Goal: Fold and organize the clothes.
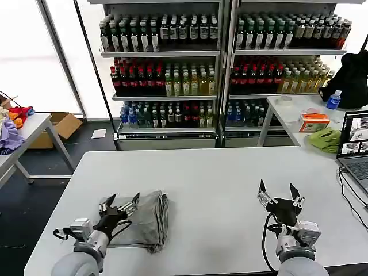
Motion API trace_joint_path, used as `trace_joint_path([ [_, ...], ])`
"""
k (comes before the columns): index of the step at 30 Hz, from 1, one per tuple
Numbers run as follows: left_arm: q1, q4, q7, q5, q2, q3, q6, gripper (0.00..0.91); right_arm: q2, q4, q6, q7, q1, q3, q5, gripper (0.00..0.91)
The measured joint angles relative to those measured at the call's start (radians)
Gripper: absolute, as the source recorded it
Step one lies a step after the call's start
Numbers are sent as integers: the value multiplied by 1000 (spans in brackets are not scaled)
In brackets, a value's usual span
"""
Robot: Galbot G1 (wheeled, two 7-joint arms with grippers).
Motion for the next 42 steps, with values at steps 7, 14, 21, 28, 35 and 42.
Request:
trace_joint_path([
  [7, 36, 33, 1, 58, -1, -69, -1, 907, -12, -32, 1, -4, 43, -37, 11, 907],
  [14, 42, 75, 8, 72, -8, -95, 5, 907, -9, -54, 0, -4, 72, -61, 15, 907],
  [21, 48, 125, 25, 70, -25, -107, -2, 907, -18, -60, 0, -5, 84, -69, 18, 907],
  [28, 62, 157, 44, 64, -36, -113, -8, 101, -18, -61, -1, -5, 88, -77, 19, 907],
  [35, 74, 179, 63, 56, -45, -114, -20, 0, -9, -50, 5, -8, 79, -77, 18, 907],
  [42, 77, 186, 67, 49, -49, -107, -30, 0, -13, -47, 19, -11, 64, -63, 21, 907],
])
